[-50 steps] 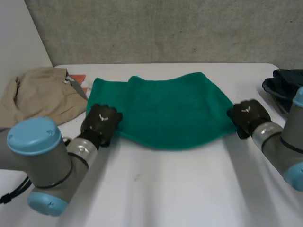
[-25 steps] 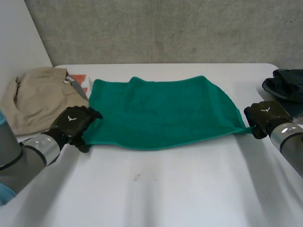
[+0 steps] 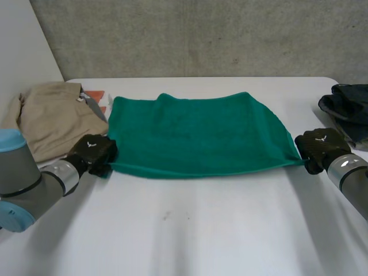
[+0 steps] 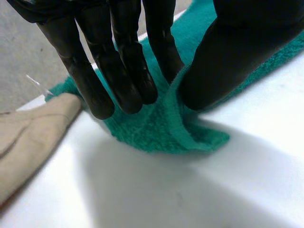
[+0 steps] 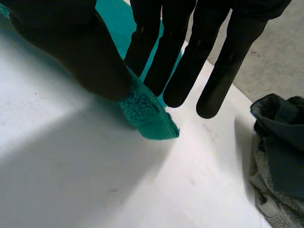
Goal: Fold the laundry.
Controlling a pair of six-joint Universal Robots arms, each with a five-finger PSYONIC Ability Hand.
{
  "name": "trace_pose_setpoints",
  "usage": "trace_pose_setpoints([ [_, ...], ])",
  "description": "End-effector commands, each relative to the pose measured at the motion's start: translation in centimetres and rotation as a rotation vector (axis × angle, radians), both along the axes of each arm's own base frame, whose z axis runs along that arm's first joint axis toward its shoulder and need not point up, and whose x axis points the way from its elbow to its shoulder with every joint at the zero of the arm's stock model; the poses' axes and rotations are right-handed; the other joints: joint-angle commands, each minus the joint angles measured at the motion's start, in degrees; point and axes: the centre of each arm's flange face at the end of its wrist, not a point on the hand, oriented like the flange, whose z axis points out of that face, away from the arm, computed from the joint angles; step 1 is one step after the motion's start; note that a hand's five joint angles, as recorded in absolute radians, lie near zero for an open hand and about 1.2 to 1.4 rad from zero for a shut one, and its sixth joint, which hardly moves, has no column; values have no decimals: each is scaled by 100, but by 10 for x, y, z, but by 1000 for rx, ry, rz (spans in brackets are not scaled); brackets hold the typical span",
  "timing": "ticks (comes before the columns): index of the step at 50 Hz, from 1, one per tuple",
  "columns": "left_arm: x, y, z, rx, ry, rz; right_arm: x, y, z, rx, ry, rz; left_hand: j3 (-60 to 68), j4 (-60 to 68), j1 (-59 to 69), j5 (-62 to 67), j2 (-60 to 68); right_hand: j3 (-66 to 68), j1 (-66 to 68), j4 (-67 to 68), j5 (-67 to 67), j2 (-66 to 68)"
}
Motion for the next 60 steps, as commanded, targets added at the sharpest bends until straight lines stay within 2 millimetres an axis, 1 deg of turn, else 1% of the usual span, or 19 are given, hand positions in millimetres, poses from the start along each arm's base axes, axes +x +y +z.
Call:
trace_pose_setpoints([
  [1,-4,23,54,-110,27,7,-2,9,38,-91,19,-1,1219,1176,1370,1413,1195,1182,1572,1126,1378,1270],
  [7,3,52,106,-232,35,59,-4,38,89,-139,107,33,1219,1176,1370,1413,1195,1182,1572,1126,1378,1270],
  [13,11,100,146,-250,6,77,-15,72,122,-142,301,73,1219,1176,1370,1413,1195,1182,1572,1126,1378,1270],
  [17,14,123,150,-176,-45,67,-26,90,133,-115,432,83,1219,1176,1370,1413,1195,1182,1572,1126,1378,1270],
  [21,14,131,139,-131,-137,35,-26,94,123,-68,474,120,1219,1176,1370,1413,1195,1182,1572,1126,1378,1270],
  [28,-1,91,86,-40,-319,-60,-24,53,56,160,496,148,1219,1176,1370,1413,1195,1182,1572,1126,1378,1270],
  [31,-17,68,63,-30,-386,-73,-23,26,42,145,543,91,1219,1176,1370,1413,1195,1182,1572,1126,1378,1270],
  [34,-30,41,58,-79,-421,-40,-16,6,40,95,572,54,1219,1176,1370,1413,1195,1182,1572,1126,1378,1270],
  [35,-38,20,62,-135,-430,-6,-9,-8,43,40,580,38,1219,1176,1370,1413,1195,1182,1572,1126,1378,1270],
  [38,-48,-11,78,-244,-414,46,4,-28,55,-68,570,28,1219,1176,1370,1413,1195,1182,1572,1126,1378,1270],
  [41,-64,-45,119,-457,-339,81,15,-56,87,-254,532,-12,1219,1176,1370,1413,1195,1182,1572,1126,1378,1270],
  [42,-67,-53,132,-522,-314,92,20,-69,109,-378,501,-47,1219,1176,1370,1413,1195,1182,1572,1126,1378,1270],
  [43,-72,-66,162,-657,-256,121,21,-76,121,-444,480,-66,1219,1176,1370,1413,1195,1182,1572,1126,1378,1270],
  [45,-76,-74,195,-803,-194,154,25,-85,147,-585,431,-104,1219,1176,1370,1413,1195,1182,1572,1126,1378,1270],
  [46,-79,-78,226,-940,-122,185,29,-93,171,-725,367,-138,1219,1176,1370,1413,1195,1182,1572,1126,1378,1270],
  [50,-77,-79,281,-1165,73,231,35,-93,226,-1046,228,-168,1219,1176,1370,1413,1195,1182,1572,1126,1378,1270],
  [55,-71,-74,300,-1200,210,228,41,-87,248,-1179,175,-166,1219,1176,1370,1413,1195,1182,1572,1126,1378,1270],
  [57,-70,-74,294,-1166,214,220,43,-87,247,-1177,171,-159,1219,1176,1370,1413,1195,1182,1572,1126,1378,1270],
  [60,-69,-76,265,-1073,193,206,47,-87,238,-1151,165,-144,1219,1176,1370,1413,1195,1182,1572,1126,1378,1270],
])
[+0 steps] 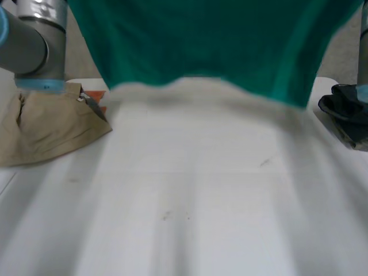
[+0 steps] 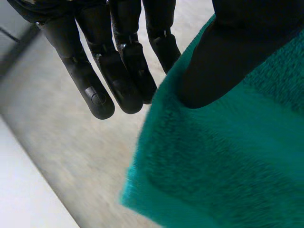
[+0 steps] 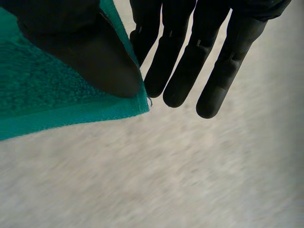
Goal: Fold the laundry.
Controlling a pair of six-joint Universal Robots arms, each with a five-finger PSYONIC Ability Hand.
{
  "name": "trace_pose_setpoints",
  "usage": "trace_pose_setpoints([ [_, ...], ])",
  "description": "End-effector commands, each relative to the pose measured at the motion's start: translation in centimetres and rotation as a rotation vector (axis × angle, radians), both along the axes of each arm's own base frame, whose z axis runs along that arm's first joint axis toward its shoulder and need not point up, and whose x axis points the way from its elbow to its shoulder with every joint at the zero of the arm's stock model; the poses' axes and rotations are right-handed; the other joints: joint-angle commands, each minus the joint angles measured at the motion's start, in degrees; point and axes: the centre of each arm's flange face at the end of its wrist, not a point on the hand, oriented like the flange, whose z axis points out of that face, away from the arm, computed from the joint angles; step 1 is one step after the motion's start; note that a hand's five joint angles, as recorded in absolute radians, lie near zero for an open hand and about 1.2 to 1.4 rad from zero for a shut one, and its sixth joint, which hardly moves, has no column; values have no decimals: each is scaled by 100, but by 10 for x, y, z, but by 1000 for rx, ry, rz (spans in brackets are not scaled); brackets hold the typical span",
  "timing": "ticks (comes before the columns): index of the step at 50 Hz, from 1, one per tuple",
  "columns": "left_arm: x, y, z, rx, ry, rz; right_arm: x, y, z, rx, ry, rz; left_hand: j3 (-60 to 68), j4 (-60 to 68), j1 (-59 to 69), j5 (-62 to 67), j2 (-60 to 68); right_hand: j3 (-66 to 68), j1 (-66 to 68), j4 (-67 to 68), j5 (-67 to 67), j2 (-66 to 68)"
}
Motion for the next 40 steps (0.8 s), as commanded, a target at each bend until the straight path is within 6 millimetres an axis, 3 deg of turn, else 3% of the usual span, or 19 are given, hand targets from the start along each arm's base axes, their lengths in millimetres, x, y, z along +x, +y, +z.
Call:
trace_pose_setpoints([
  [1,6,-1,-39,147,11,-51,10,4,-9,6,-5,43,1161,1123,1370,1339,1141,1181,1572,1125,1103,1269],
  [5,14,-3,-83,274,-25,-32,11,1,-39,97,-7,69,1161,1123,1370,1339,1141,1181,1572,1125,1103,1269],
  [6,17,-1,-104,334,-40,-27,11,-2,-54,142,-9,80,1161,1123,1370,1339,1141,1181,1572,1125,1103,1269],
  [8,18,2,-122,386,-56,-26,12,-4,-77,213,-3,88,1161,1123,1370,1339,1141,1181,1572,1125,1103,1269],
  [9,17,7,-143,446,-79,-32,13,-5,-99,287,6,93,1161,1123,1370,1339,1141,1181,1572,1125,1103,1269],
  [12,15,19,-176,537,-120,-57,12,-3,-135,417,27,90,1161,1123,1370,1339,1141,1181,1572,1125,1103,1269],
  [13,14,28,-195,594,-147,-78,10,-1,-158,500,40,87,1161,1123,1370,1339,1141,1181,1572,1125,1103,1269],
  [16,13,43,-220,668,-187,-112,7,9,-200,675,58,85,1161,1123,1370,1339,1141,1181,1572,1125,1103,1269],
  [19,12,61,-244,741,-229,-147,3,21,-226,808,66,80,1161,1123,1370,1339,1141,1181,1572,1125,1103,1269],
  [23,18,87,-265,831,-305,-138,0,39,-238,930,80,78,1161,1123,1370,1339,1141,1181,1572,1125,1103,1269],
  [29,35,128,-258,907,-434,-91,-20,68,-241,1120,135,29,1161,1123,1370,1339,1141,1181,1572,1125,1103,1269],
  [33,50,167,-249,1010,-540,-66,-44,108,-233,1335,241,-23,1161,1123,1370,1339,1141,1181,1572,1125,1103,1269],
  [35,61,196,-246,1120,-612,-57,-56,140,-230,1467,337,-40,1161,1123,1370,1339,1141,1181,1572,1125,1103,1269],
  [38,75,233,-244,1283,-706,-68,-77,169,-225,1559,432,-71,1161,1123,1370,1339,1141,1181,1572,1125,1103,1269],
  [40,79,250,-241,1367,-737,-90,-85,172,-223,1551,450,-96,1161,1123,1370,1339,1141,1181,1572,1125,1103,1269],
])
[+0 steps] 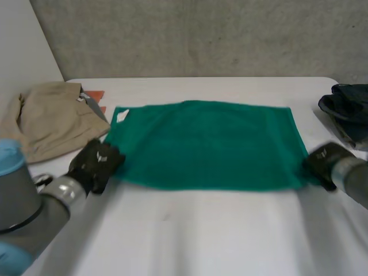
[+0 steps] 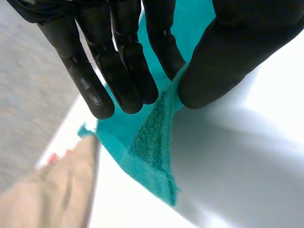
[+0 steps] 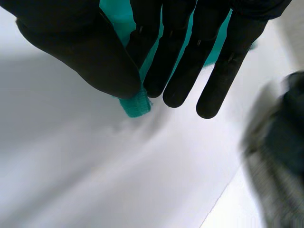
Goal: Fold the laundry.
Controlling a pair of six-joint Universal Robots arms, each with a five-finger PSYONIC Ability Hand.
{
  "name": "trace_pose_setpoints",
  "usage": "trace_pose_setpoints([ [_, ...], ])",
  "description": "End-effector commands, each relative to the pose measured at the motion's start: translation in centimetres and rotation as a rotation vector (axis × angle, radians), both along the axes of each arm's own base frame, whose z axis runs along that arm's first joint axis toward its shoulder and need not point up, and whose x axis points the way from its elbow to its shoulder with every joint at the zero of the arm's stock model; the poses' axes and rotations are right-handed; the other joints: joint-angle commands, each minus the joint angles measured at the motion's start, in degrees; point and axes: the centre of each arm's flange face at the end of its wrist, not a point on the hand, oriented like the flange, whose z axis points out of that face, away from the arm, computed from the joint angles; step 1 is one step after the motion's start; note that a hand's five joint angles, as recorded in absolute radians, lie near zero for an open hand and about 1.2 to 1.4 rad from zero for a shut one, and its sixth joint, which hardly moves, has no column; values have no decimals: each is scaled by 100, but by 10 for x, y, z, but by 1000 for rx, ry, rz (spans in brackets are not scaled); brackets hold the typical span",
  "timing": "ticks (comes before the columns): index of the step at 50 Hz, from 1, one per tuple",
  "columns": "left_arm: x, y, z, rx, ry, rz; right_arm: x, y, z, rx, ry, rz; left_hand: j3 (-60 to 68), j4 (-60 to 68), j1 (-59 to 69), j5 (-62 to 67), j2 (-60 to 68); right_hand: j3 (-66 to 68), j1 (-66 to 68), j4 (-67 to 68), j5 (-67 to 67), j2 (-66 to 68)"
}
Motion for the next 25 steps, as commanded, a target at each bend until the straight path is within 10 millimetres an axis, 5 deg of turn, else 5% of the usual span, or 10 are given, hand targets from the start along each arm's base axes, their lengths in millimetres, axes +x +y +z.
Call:
trace_pose_setpoints([
  [1,25,74,10,324,-163,-28,-41,52,12,162,168,17,1160,1123,1370,1339,1134,1162,1572,1124,1103,1269],
  [5,21,77,16,310,-163,-51,-40,54,9,153,160,15,1160,1123,1370,1339,1134,1162,1572,1124,1103,1269],
  [8,12,55,20,198,-132,-55,-37,43,13,89,132,23,1160,1123,1370,1339,1134,1162,1572,1124,1103,1269],
  [20,-39,-78,-5,-169,-22,57,-1,-51,1,-306,7,-3,1160,1123,1370,1339,1134,1162,1572,1124,1103,1269],
  [25,-58,-109,-20,-250,1,81,10,-84,-12,-432,-10,16,1160,1123,1370,1339,1134,1162,1572,1124,1103,1269],
])
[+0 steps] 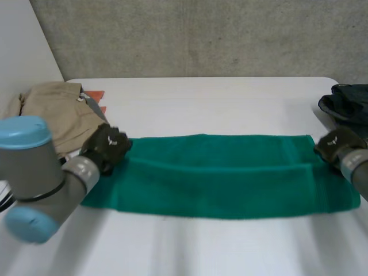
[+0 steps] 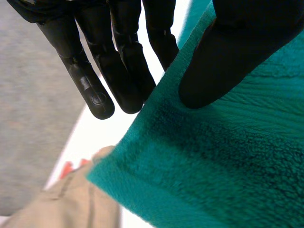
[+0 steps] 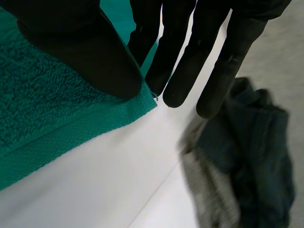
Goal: Fold the laundry.
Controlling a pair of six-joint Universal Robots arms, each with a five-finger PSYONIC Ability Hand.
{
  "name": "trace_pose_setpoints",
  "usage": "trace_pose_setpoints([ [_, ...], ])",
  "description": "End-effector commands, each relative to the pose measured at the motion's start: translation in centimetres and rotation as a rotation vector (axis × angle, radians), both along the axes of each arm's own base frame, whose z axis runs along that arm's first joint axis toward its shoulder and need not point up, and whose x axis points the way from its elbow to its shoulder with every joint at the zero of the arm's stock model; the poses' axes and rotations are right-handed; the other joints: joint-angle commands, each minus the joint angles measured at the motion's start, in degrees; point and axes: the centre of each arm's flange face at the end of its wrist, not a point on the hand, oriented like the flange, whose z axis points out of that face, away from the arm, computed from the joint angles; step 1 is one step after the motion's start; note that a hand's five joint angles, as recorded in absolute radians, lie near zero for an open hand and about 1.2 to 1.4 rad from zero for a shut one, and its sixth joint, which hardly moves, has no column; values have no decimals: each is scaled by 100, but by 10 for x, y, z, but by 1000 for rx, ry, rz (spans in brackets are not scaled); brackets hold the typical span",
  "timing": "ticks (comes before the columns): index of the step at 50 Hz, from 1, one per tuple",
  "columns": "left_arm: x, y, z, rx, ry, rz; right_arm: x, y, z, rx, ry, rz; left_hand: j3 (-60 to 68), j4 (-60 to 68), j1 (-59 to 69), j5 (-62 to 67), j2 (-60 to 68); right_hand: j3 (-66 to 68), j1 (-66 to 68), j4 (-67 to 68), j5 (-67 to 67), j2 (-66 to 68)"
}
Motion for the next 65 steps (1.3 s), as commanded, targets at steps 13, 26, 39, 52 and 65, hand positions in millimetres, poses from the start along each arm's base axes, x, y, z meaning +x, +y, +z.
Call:
trace_pose_setpoints([
  [13,-56,-95,-45,-285,89,48,34,-115,-39,-477,-54,28,1159,1121,1370,1338,1134,-1880,-1470,-1917,-1939,-1772],
  [26,-75,-49,-10,-275,160,-33,29,-55,-2,-260,-249,-39,-5841,-5879,-5630,-5662,-5866,-5839,-5428,-5875,-5897,-5731],
  [39,-43,7,22,-97,410,12,-22,-15,-12,100,-466,-81,-5841,-5879,-5630,-5662,-5866,-4757,-4346,-4793,-4815,-4648],
  [52,-41,13,13,-63,401,17,-38,-32,-48,83,-434,-141,-5841,-5879,-5630,-5662,-5866,1130,1540,1093,1071,1238],
  [65,-37,17,27,-90,416,15,-118,-51,-30,-89,-76,-312,-5841,-5879,-5630,-5662,-5866,1161,1572,1125,1103,1269],
])
